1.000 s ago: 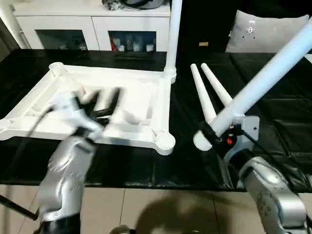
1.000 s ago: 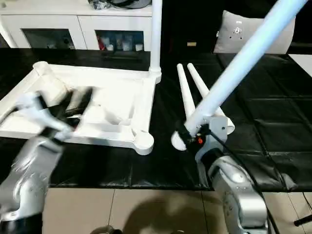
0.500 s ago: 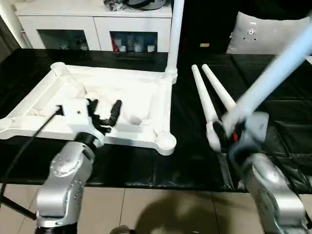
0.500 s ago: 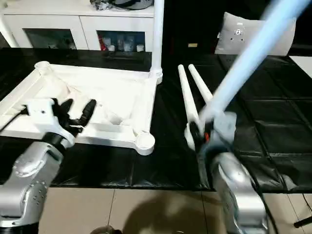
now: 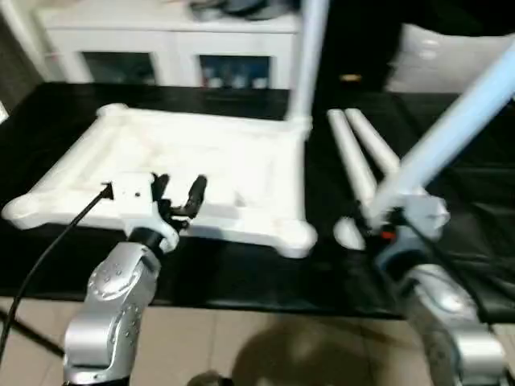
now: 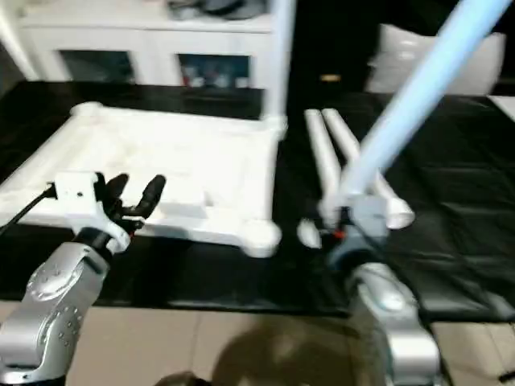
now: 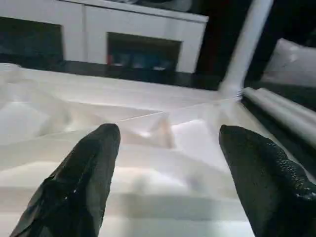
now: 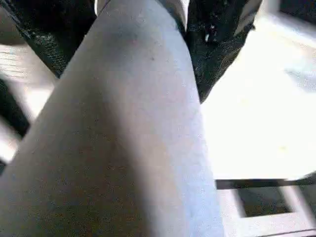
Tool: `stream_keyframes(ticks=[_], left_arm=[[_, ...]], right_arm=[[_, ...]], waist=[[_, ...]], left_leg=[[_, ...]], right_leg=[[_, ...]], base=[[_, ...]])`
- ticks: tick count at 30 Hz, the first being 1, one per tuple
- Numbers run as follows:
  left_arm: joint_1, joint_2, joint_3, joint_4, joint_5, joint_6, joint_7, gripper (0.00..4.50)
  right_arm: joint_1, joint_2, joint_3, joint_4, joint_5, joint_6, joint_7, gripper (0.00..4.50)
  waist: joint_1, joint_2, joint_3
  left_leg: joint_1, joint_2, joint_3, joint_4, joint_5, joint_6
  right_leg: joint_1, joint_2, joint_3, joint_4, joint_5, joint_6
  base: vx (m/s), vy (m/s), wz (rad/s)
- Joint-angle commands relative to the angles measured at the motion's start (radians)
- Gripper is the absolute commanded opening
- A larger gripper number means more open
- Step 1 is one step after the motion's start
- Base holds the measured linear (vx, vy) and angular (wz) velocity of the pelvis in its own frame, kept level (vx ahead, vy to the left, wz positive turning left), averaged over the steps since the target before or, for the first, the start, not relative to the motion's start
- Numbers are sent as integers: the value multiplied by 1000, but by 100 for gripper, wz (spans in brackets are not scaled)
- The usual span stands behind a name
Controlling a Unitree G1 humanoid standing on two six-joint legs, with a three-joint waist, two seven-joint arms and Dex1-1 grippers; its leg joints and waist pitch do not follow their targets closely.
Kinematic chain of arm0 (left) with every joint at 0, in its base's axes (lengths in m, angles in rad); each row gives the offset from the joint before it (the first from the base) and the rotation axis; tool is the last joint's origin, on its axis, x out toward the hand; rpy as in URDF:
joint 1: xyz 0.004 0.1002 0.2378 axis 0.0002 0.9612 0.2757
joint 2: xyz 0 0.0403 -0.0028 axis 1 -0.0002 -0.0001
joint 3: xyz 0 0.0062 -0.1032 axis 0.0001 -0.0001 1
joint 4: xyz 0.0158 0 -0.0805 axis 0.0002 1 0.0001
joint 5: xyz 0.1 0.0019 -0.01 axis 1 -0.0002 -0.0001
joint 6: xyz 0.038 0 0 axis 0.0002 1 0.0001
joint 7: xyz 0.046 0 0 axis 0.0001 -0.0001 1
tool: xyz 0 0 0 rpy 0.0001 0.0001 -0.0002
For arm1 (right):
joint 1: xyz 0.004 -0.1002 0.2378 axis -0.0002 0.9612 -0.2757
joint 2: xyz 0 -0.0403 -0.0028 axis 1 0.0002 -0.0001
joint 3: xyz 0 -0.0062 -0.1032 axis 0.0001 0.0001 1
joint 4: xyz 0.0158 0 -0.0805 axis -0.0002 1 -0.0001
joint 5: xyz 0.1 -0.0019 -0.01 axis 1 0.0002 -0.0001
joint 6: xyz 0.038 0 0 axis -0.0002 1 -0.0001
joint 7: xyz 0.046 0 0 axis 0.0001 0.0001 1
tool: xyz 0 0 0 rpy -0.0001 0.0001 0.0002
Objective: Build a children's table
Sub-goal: Pick table leg
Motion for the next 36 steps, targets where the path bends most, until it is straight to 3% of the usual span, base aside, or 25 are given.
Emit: stream_keyframes(ticks=[1, 2, 3, 4, 7, 8, 9, 11, 12, 13, 14, 15, 16, 17, 18, 19, 21, 22, 26, 31, 32, 33, 34, 35, 36], left_arm=[[7, -4, -13, -11, 10, 7, 3, 360], [7, -2, -14, -11, 11, 5, 3, 360], [7, -1, -16, -12, 14, 4, 3, 360], [7, 9, -28, -13, 30, -1, 3, 360], [4, 14, -37, -11, 44, 1, 8, 360], [3, 13, -37, -10, 45, 2, 9, 360], [3, 12, -37, -8, 45, 2, 8, 360], [3, 10, -35, -7, 41, 5, 8, 360], [2, 1, -26, -4, 31, 21, 15, 360], [1, -1, -24, -1, 40, 20, 25, 360], [0, -1, -24, 0, 44, 19, 28, 360], [0, 1, -25, 2, 50, 15, 30, 360], [1, 5, -28, 1, 60, 12, 30, 360], [4, 7, -30, -2, 64, 11, 30, 360], [8, 7, -31, -7, 68, 8, 31, 360], [10, 6, -31, -9, 72, 3, 35, 360], [19, 9, -39, -19, 86, 8, 42, 360], [22, 13, -44, -21, 85, 11, 35, 360], [41, 20, -51, -43, 70, -8, 5, 360], [45, 13, -41, -51, 57, -26, -8, 360], [44, 14, -42, -49, 58, -26, -7, 360], [43, 18, -44, -47, 59, -28, -11, 360], [43, 20, -46, -47, 59, -28, -13, 360], [44, 22, -47, -47, 60, -28, -14, 360], [46, 27, -51, -43, 63, -31, -23, 360]], right_arm=[[10, -5, -18, -28, 17, 16, 0, 190], [10, -4, -17, -27, 15, 18, -1, 190], [10, -4, -17, -27, 15, 18, -1, 190], [12, -4, -16, -25, 14, 19, 2, 190], [17, -5, -16, -26, 15, 19, 9, 190], [18, -7, -15, -27, 16, 18, 10, 190], [20, -9, -14, -27, 18, 18, 12, 190], [20, -12, -13, -28, 20, 18, 13, 190], [22, -15, -15, -26, 20, 17, 15, 190], [23, -18, -14, -24, 18, 16, 18, 190], [23, -21, -12, -21, 16, 14, 20, 190], [23, -25, -10, -18, 14, 12, 25, 190], [23, -25, -9, -16, 14, 13, 29, 190], [21, -25, -7, -14, 18, 15, 34, 190], [18, -27, -2, -12, 21, 18, 41, 190], [17, -28, 2, -10, 23, 19, 47, 190], [16, -43, 27, -1, 14, 16, 67, 190], [17, -46, 33, 2, 9, 12, 71, 190], [19, -35, 23, 7, 25, 9, 69, 190], [15, -60, 48, -2, 8, -8, 98, 190], [13, -62, 52, -2, 8, -8, 103, 190], [12, -66, 63, -1, 5, -11, 113, 190], [12, -68, 67, 0, 4, -14, 118, 190], [12, -68, 68, 0, 4, -16, 120, 190], [12, -63, 64, 5, 4, -23, 115, 190]], waist=[[-28, 20, -45], [-30, 18, -44], [-35, 9, -39], [-39, 2, -35], [-58, 4, -25], [-63, 5, -24], [-69, 21, -19], [-76, 30, -15], [-59, 38, -15], [-54, 28, -11], [-29, 29, -10], [-37, -12, -42], [-24, -49, -48], [-3, -50, -43], [11, -60, -38], [21, -49, -49], [32, -31, -42], [19, -22, -46], [10, -12, -39], [5, -9, -46], [3, -10, -40], [4, -14, -38], [1, -5, -21], [-2, -3, -17], [-26, 12, -21]], left_leg=[[48, 101, -44, -165, -344, 2], [45, 99, -46, -173, -412, -53], [44, 92, -52, -180, -560, -158], [53, 85, -60, -171, -670, -220], [64, 83, -82, -162, -773, -244], [63, 87, -90, -168, -790, -254], [70, 102, -106, -190, -850, -284], [56, 169, -130, -252, -927, -277], [28, 221, -123, -306, -938, -232], [20, 232, -116, -315, -921, -188], [15, 221, -81, -303, -886, -126], [68, 172, -81, -219, -706, -90], [38, 25, -27, 8, -329, -45], [2, 19, -60, 36, -109, -11], [-31, 13, -79, 32, 50, -11], [-33, 30, -85, 6, 57, -27], [9, 63, -80, -71, -58, -52], [11, 79, -83, -84, -108, -74], [17, 91, -89, -104, -264, -102], [32, 108, -93, -123, -280, -93], [-41, 62, -131, -147, -300, -13], [-2, 54, -128, -121, -390, 17], [-15, 51, -121, -99, -404, 18], [-9, 51, -114, -85, -415, 8], [77, 80, -101, -73, -469, -43]], right_leg=[[0, 20, -26, -3, -126, -76], [4, 15, -23, -5, -118, -65], [6, -2, -9, -25, -151, -41], [3, -24, 9, -52, -254, -17], [7, -31, 12, -83, -433, 15], [15, -24, 9, -81, -414, 19], [25, 0, -4, -75, -347, 15], [50, 28, -31, -1, -199, 9], [67, 36, -45, 95, -81, 18], [69, 37, -46, 118, -72, 17], [73, 27, -33, 136, -135, 12], [53, -16, 33, 51, -246, 1], [43, -133, 99, -124, -563, -51], [52, -153, 122, -131, -633, 3], [55, -108, 119, -119, -707, 153], [67, -105, 115, -96, -665, 165], [43, -35, 62, -71, -417, 76], [44, -24, 54, -53, -355, 33], [39, -35, 55, -64, -457, -27], [56, -37, 48, -52, -230, -99], [118, -57, -17, -48, -290, -93], [107, -86, -25, -88, -436, -106], [141, -113, -44, -125, -639, -109], [150, -125, -54, -145, -738, -97], [108, -84, -43, -158, -811, -76]], base=[[-48, 134, 6], [-48, 134, 6], [-55, 88, 3], [-53, 47, 1], [-53, 24, -3], [-52, 5, -8], [-59, -12, -9], [-66, -47, 2], [-81, -114, 14], [-85, -179, 19], [-85, -179, 19], [-22, -227, 12], [21, -237, -7], [21, -237, -7], [-1, -198, -17], [-31, -128, -9], [-38, -97, -1], [0, 0, 0], [0, 0, 0], [0, 0, 0], [0, 0, 0], [19, 28, 42], [53, 23, 58], [53, 23, 58], [12, 29, 47]])
